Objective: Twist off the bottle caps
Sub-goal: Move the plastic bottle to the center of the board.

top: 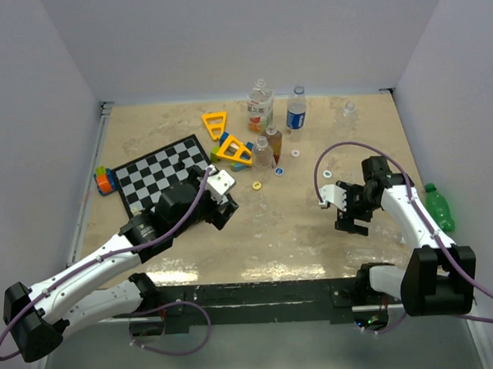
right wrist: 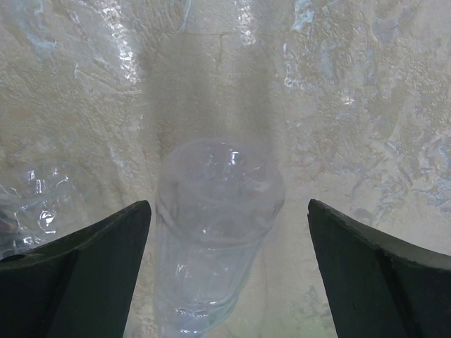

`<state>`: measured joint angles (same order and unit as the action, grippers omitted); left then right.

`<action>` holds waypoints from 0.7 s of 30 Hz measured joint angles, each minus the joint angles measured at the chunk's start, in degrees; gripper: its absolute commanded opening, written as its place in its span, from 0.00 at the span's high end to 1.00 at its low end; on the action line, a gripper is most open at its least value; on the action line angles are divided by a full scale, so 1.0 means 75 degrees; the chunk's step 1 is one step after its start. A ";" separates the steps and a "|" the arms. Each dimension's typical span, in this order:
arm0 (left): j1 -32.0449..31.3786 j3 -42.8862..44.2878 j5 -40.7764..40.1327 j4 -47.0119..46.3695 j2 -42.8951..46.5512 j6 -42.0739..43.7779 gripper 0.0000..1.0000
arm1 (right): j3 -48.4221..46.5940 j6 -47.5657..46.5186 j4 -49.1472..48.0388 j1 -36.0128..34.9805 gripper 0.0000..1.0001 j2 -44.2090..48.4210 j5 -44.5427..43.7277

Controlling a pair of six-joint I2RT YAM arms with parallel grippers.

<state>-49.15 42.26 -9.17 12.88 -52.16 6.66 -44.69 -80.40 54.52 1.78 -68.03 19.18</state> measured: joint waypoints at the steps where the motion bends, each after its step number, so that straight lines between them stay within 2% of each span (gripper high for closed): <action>1: 0.0000 0.0000 0.0000 0.0000 0.0000 0.0000 0.00 | 0.0000 0.0125 -0.0035 -0.0055 0.03 0.0000 -0.0038; 9: 0.0000 0.0000 0.0003 0.0003 -0.0003 0.0000 0.00 | -0.0012 0.0994 -0.0289 -0.0659 0.08 -0.0143 -0.0318; 11: 0.0000 0.0000 0.0000 0.0000 -0.0003 0.0000 0.00 | -0.0012 0.1166 -0.0335 -0.0775 0.13 -0.0242 -0.0399; 16: 0.0000 0.0000 0.0003 0.0000 -0.0003 0.0000 0.00 | -0.0029 0.1542 -0.0414 -0.0976 0.37 -0.0475 -0.0481; 21: 0.0000 0.0000 0.0000 0.0000 -0.0003 0.0000 0.00 | -0.0070 0.1821 -0.0463 -0.1198 0.51 -0.0755 -0.0589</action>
<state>-49.15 42.26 -9.17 12.88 -52.18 6.66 -45.21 -66.74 51.05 -7.20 -73.69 14.76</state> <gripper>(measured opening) 0.997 0.653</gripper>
